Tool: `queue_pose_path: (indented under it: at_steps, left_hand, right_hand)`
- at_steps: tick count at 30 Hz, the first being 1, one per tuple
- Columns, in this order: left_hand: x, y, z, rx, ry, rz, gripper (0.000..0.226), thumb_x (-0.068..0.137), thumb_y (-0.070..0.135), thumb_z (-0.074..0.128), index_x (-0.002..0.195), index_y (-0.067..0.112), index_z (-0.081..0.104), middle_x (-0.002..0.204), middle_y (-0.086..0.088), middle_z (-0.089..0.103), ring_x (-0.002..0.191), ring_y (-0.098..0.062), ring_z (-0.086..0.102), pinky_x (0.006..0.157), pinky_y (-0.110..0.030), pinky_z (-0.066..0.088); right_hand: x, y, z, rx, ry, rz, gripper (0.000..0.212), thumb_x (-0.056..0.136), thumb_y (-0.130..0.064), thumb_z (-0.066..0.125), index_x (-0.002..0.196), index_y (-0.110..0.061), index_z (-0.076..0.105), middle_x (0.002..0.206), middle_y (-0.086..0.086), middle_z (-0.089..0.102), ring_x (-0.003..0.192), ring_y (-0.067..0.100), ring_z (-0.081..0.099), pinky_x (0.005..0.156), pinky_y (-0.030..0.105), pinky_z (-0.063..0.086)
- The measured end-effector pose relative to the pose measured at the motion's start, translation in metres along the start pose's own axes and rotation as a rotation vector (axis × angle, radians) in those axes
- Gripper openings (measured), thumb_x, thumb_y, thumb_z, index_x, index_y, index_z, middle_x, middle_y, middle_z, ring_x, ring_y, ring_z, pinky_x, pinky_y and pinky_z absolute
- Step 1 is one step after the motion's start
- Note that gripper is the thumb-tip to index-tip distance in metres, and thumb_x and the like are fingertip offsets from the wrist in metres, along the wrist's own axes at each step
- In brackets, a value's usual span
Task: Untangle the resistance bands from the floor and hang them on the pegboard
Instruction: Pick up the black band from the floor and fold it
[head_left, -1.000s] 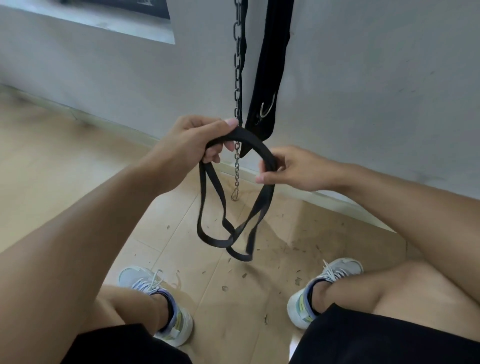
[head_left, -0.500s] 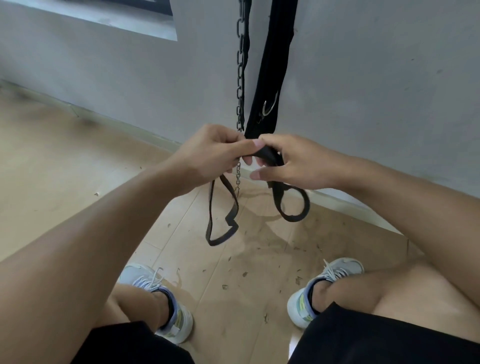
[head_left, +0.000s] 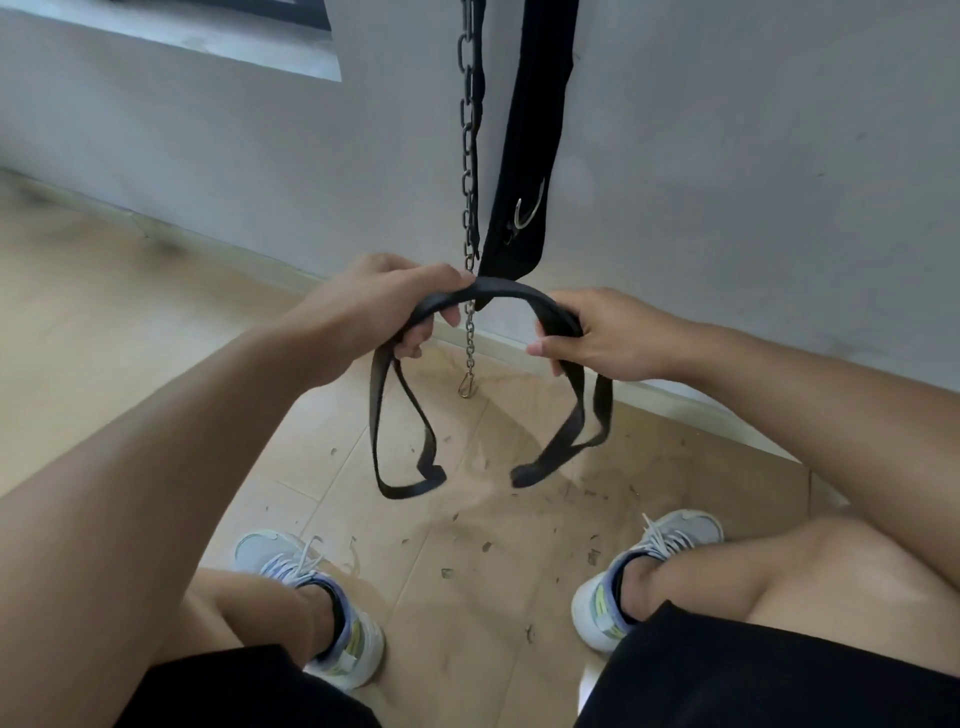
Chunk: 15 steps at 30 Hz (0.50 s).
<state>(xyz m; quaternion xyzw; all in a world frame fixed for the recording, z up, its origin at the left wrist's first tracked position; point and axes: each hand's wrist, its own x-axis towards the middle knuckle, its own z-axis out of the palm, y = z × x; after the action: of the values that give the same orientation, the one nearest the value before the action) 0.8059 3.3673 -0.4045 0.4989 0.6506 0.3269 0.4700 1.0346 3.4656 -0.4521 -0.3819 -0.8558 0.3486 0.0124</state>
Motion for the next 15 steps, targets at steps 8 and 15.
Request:
queue_pose_path:
  at_steps: [8, 15]
  left_hand:
    - [0.002, -0.003, 0.019, 0.060, -0.134, 0.038, 0.051, 0.094, 0.055, 0.060, 0.091, 0.006, 0.076, 0.058, -0.004, 0.056, 0.056, -0.018, 0.051, 0.060, -0.028, 0.042]
    - [0.001, 0.002, 0.021, 0.144, -0.083, 0.049, 0.033, 0.094, 0.048, 0.065, 0.088, 0.018, 0.076, 0.055, 0.003, 0.043, 0.052, -0.014, 0.039, 0.058, -0.032, 0.037]
  right_hand:
    - [-0.001, -0.026, 0.008, -0.199, 0.082, -0.065, 0.020, 0.107, -0.042, 0.050, 0.119, -0.026, 0.054, 0.099, -0.014, 0.074, 0.087, 0.012, 0.068, 0.078, 0.043, 0.056]
    - [-0.006, -0.037, 0.004, -0.053, 0.037, -0.085, 0.025, 0.095, -0.046, 0.071, 0.107, -0.026, 0.060, 0.089, -0.010, 0.072, 0.081, 0.012, 0.066, 0.075, 0.042, 0.055]
